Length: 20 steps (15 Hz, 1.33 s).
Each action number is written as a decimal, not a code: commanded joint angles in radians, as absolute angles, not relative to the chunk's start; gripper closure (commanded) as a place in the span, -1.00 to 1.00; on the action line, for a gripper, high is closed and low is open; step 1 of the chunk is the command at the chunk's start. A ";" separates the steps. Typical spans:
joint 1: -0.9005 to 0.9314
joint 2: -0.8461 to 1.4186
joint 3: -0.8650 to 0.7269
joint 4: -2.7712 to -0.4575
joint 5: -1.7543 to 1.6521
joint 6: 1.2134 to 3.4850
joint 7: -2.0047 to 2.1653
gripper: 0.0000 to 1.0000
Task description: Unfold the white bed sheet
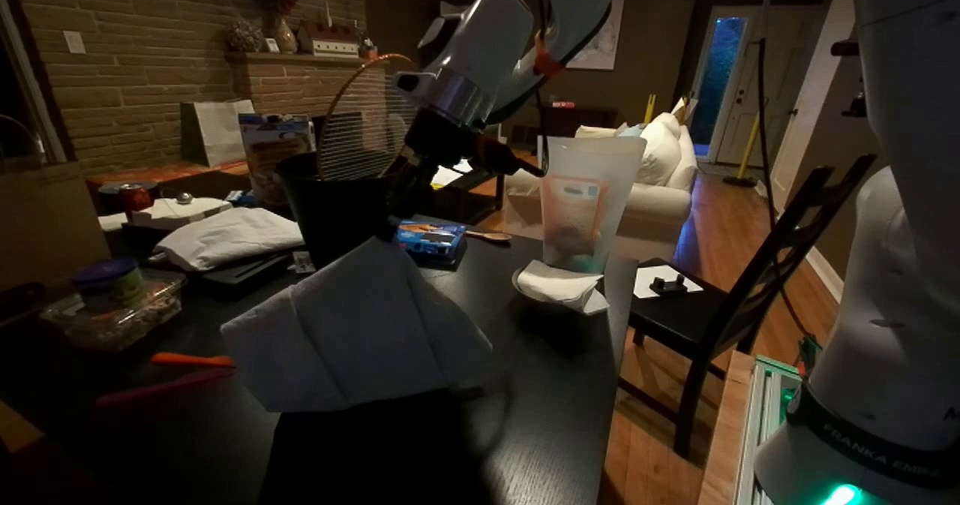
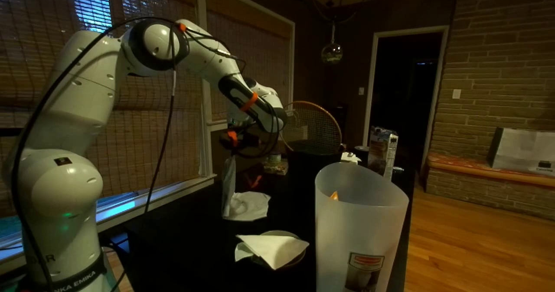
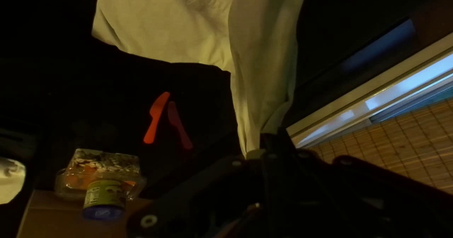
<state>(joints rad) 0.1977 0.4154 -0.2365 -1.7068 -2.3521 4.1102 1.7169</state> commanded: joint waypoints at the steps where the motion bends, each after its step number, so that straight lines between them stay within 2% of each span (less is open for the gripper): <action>1: 0.174 0.413 -0.210 -1.709 -2.362 4.103 1.719 0.96; 11: 0.377 0.583 -0.125 -1.562 -2.443 4.117 1.757 0.99; 12: 0.407 0.617 -0.132 -1.534 -2.471 4.151 1.779 0.46; 13: 0.423 0.629 -0.133 -1.529 -2.481 4.161 1.782 0.43; 14: 0.438 0.642 -0.139 -1.505 -2.497 4.182 1.790 0.31; 18: 0.465 0.631 -0.123 -1.464 -2.535 4.273 1.750 -0.25; 19: 0.429 0.594 -0.049 -1.521 -2.598 4.221 1.758 -0.38; 20: 0.571 0.571 -0.253 -1.587 -2.514 4.218 1.676 -0.54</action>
<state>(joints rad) 0.4460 0.6261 -0.1095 -1.5111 -2.5156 4.2199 1.7395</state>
